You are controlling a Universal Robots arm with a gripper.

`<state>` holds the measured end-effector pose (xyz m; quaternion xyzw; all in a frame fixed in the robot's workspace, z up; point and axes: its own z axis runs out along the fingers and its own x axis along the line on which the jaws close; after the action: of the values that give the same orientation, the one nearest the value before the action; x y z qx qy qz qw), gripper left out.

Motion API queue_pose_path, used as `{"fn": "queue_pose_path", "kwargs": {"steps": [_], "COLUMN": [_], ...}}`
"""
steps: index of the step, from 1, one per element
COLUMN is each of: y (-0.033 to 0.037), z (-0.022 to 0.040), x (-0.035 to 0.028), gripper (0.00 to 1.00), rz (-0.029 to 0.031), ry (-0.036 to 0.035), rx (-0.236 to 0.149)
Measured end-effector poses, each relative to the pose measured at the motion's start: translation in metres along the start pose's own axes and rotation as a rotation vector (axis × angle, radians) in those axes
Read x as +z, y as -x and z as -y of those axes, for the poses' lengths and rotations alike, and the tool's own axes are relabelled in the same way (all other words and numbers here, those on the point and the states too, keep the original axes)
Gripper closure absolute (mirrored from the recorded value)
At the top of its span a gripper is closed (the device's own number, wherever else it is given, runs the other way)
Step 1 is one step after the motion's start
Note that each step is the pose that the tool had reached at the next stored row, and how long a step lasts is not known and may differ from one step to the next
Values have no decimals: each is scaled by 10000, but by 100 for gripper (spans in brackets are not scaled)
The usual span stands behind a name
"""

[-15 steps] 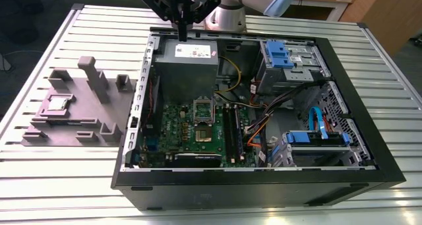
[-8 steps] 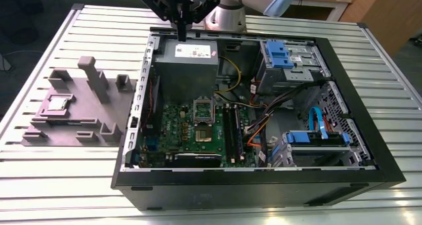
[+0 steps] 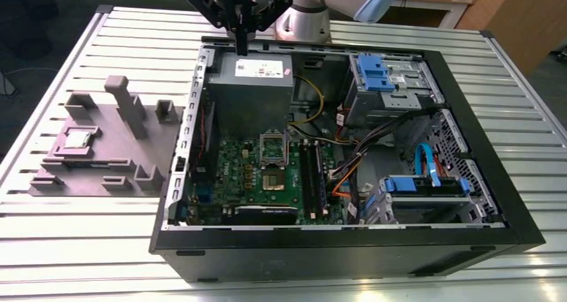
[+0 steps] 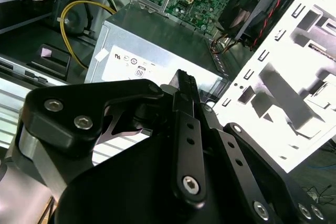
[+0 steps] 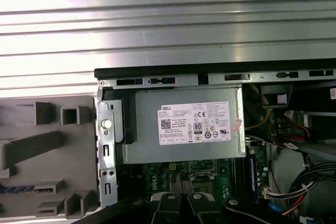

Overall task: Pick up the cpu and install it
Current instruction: 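Reach for the cpu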

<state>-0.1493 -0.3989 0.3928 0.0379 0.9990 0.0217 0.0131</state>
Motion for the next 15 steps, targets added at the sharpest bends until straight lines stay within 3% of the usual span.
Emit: {"fn": "queue_pose_path", "kwargs": {"steps": [15], "y": [-37], "z": [3], "x": [0], "gripper": [89], "rz": [0], "ry": [0], "rx": [-1]}}
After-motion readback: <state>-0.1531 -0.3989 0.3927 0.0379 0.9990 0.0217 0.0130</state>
